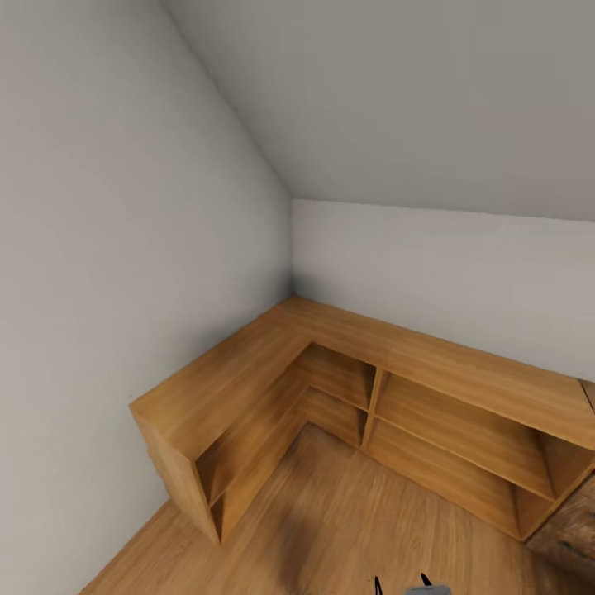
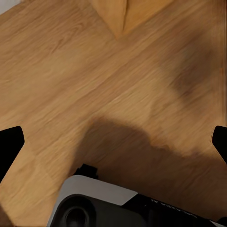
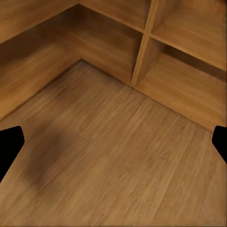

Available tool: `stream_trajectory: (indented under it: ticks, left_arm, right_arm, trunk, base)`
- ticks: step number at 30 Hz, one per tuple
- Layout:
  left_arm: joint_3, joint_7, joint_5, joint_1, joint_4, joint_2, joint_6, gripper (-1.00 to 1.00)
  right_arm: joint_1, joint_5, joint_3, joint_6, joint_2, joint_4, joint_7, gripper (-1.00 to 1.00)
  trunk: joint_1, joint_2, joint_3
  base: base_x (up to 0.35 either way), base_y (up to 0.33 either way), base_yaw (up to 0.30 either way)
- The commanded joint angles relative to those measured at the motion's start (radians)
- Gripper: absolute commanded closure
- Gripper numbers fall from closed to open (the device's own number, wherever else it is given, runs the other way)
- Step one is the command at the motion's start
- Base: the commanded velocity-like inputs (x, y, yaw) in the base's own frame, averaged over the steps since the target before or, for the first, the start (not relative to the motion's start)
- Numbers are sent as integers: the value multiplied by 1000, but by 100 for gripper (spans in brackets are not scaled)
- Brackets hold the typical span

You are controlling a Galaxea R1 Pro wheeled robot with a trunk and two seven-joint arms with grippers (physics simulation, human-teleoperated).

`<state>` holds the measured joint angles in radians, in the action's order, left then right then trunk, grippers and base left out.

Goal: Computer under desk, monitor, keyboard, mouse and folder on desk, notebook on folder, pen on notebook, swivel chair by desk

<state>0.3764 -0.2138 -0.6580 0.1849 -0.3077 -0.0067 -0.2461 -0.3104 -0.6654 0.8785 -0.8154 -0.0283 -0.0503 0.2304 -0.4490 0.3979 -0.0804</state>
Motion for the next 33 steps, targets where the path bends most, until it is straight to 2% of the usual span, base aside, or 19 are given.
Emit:
stream_trajectory:
  ticks: [1,11,33]
  left_arm:
    - [9,-7,-6,1,-1,1,-4,-100]
    - [10,-7,-6,1,-1,1,-3,-100]
    - [9,-7,-6,1,-1,1,-2,-100]
  right_arm:
    - [-1,0,9,-1,0,0,9,-100]
    - [-1,-2,13,-2,-2,0,7,-100]
    - [-1,-2,11,-2,-13,-2,7,-100]
  trunk:
    - [-1,2,-3]
    - [-1,2,-6]
    - [-1,2,-7]
  base:
    - [249,0,-279]
    - [267,0,-280]
    - [18,0,-281]
